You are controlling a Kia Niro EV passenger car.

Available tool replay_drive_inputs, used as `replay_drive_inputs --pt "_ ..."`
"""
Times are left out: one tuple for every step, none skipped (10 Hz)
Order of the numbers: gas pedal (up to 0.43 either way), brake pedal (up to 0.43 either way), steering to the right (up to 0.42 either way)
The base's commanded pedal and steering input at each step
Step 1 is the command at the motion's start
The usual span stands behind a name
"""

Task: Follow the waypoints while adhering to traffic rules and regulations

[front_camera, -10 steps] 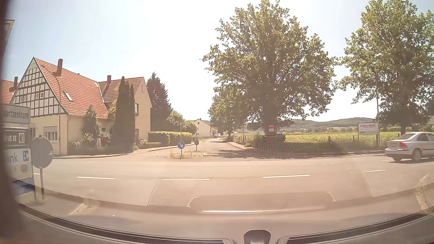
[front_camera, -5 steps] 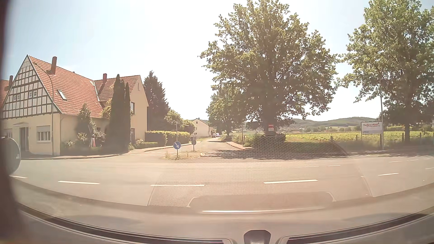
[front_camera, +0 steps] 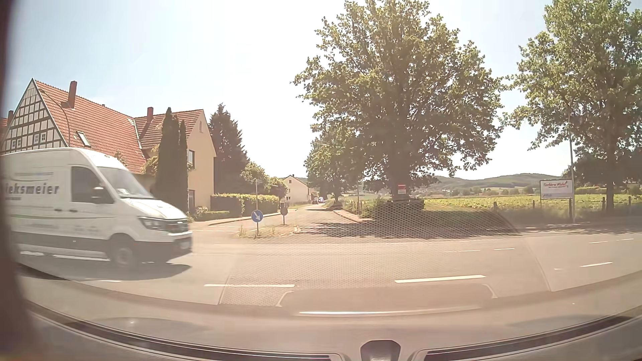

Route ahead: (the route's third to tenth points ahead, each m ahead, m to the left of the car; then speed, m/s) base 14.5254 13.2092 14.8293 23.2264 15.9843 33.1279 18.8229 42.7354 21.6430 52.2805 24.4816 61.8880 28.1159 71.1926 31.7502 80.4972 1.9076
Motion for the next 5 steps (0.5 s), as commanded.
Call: replay_drive_inputs --pt "0.000 0.012 -0.025" --pt "0.000 0.012 -0.040" --pt "0.000 0.024 -0.055" --pt "0.000 0.055 -0.070" --pt "0.000 0.085 -0.084"
